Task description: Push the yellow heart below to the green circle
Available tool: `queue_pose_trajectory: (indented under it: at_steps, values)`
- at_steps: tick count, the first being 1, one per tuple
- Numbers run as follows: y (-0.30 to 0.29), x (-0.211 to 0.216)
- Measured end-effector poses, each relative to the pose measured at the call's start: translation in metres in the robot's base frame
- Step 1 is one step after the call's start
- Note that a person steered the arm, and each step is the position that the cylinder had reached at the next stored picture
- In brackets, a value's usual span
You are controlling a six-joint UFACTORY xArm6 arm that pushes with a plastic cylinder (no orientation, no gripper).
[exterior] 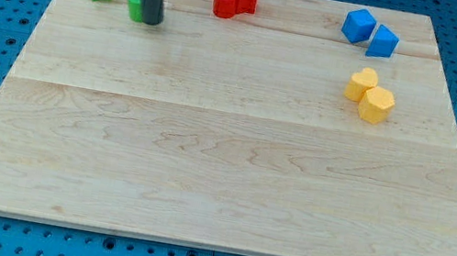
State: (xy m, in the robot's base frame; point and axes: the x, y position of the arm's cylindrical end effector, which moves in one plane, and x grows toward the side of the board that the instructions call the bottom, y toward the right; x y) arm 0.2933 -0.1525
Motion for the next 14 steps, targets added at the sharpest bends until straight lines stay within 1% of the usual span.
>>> queue_pose_trajectory:
  at_steps: [1,2,3,5,6,7,8,9,10,11,12,14]
  values:
    - [-0.046,-0.003]
    - [-0.043,-0.011]
    - [0.045,0.009]
    - [0.265,0.011]
    - [0.346,0.020]
    - [0.373,0.057]
    - [0.355,0.088]
    - [0.296,0.090]
    - [0.271,0.090]
    - [0.343,0.093]
    - [0.353,0.078]
    - [0.308,0.076]
